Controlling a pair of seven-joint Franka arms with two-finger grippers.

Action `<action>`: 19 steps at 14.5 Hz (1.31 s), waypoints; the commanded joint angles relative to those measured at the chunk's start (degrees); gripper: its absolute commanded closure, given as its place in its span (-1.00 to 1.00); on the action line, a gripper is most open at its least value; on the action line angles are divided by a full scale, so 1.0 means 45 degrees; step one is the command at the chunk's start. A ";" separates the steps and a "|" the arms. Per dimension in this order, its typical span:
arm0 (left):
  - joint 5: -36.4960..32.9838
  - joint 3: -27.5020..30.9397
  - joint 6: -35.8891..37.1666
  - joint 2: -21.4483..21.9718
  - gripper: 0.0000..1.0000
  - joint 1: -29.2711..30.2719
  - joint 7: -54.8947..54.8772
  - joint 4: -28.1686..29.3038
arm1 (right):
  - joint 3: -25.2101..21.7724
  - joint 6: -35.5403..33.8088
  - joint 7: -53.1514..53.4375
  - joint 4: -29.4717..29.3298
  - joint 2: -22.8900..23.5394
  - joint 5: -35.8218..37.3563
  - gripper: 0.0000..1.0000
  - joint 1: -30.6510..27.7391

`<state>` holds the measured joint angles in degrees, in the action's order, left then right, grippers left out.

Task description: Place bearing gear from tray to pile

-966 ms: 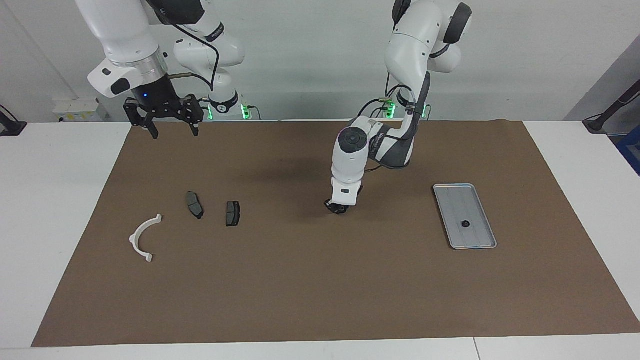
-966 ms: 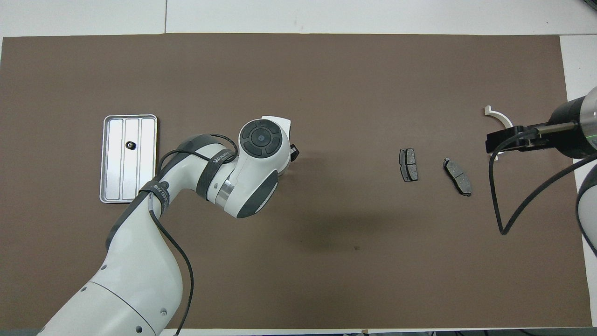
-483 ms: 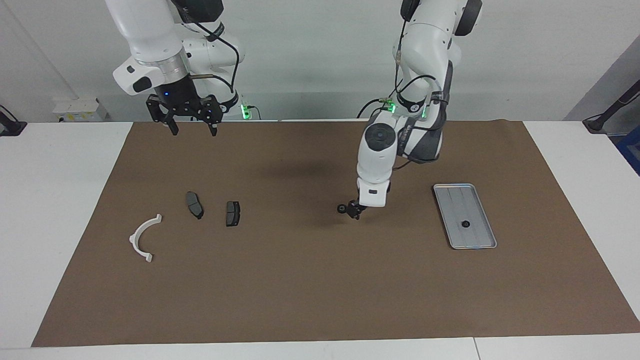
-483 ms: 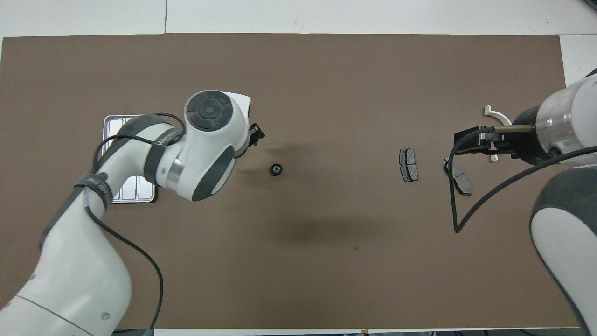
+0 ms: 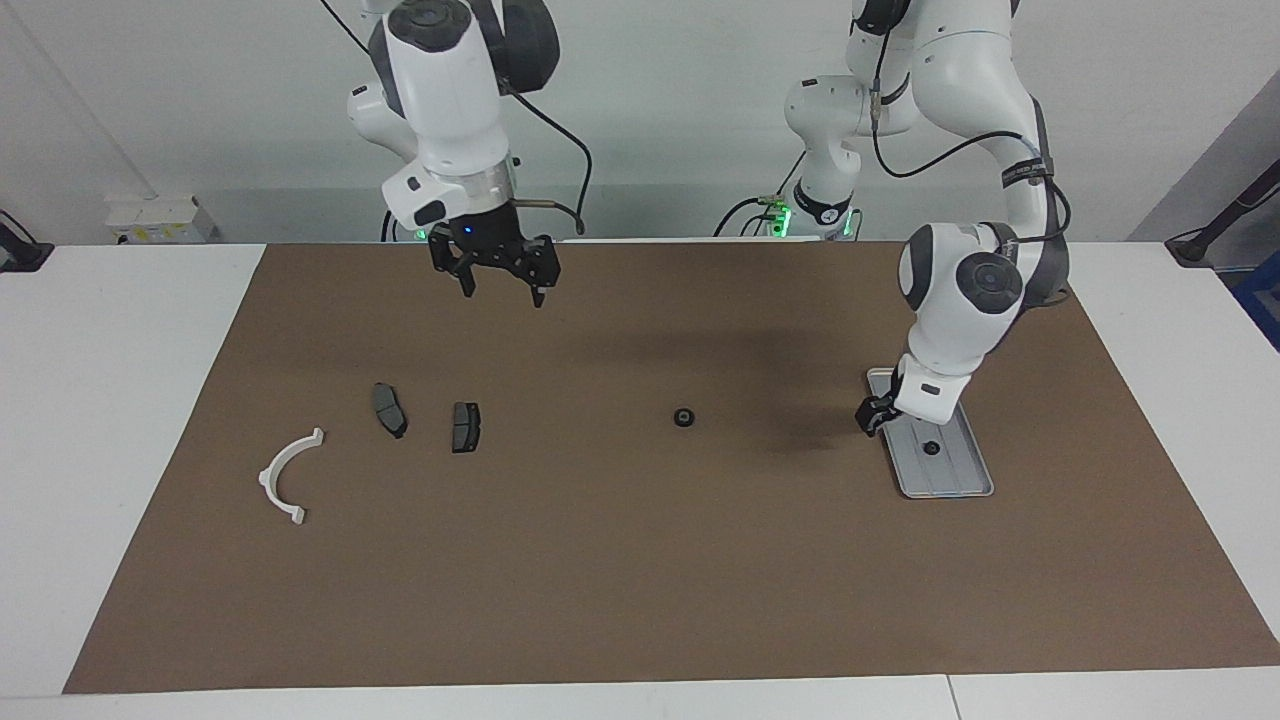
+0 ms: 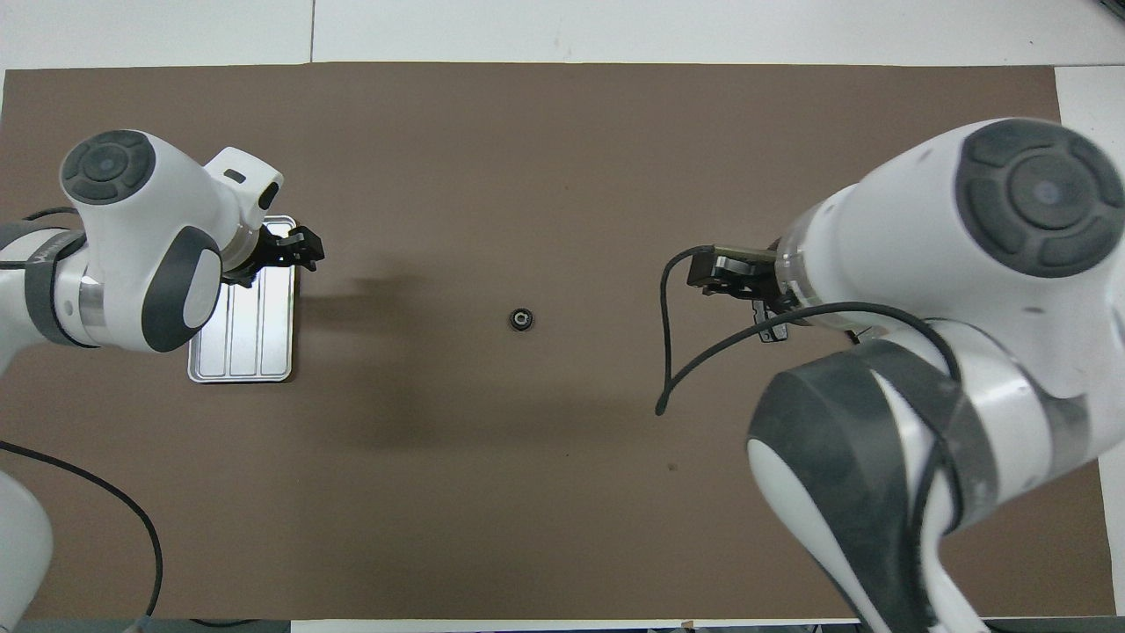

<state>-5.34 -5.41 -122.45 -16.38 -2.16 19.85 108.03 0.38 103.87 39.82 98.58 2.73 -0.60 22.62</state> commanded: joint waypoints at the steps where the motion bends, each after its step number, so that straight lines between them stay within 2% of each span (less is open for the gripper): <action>1: -0.0043 -0.0108 -0.1494 -0.0029 -0.56 0.0283 -0.1362 0.0912 | -0.0083 0.0860 0.2120 -0.0264 0.1379 0.0074 -1.00 0.1101; 4: -0.0082 -0.0127 -0.1852 -0.0128 -0.25 0.0830 -0.1675 0.1110 | -0.0083 0.2363 0.4213 -0.0790 0.3019 0.0192 -1.00 0.1825; 5: -0.0082 -0.0127 -0.1852 -0.0129 -0.17 0.0889 -0.1890 0.1110 | -0.0103 0.2425 0.4644 -0.1315 0.3741 0.0192 -1.00 0.2157; 8: -0.0082 -0.0127 -0.2144 -0.0265 -0.15 0.1104 -0.2205 0.1051 | -0.0103 0.2250 0.6009 -0.3228 0.5830 0.0853 -1.00 0.2860; 10: -0.0082 -0.0127 -0.2553 -0.0460 -0.07 0.1182 -0.2205 0.1110 | -0.0103 0.2231 0.6892 -0.4614 0.7335 0.1206 -1.00 0.3098; 13: -0.0082 -0.0127 -0.2672 -0.0539 0.05 0.1261 -0.2224 0.1110 | -0.0083 0.2366 0.6914 -0.5090 0.8024 0.1188 -1.00 0.3195; 19: -0.0082 -0.0127 -0.2731 -0.0617 0.06 0.1534 -0.2478 0.1052 | -0.0044 0.2777 0.6953 -0.5168 0.8455 0.0681 -1.00 0.3645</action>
<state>-5.34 -5.45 -133.15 -19.16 3.64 9.78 112.17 0.24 115.91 70.05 76.93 39.56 3.39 38.27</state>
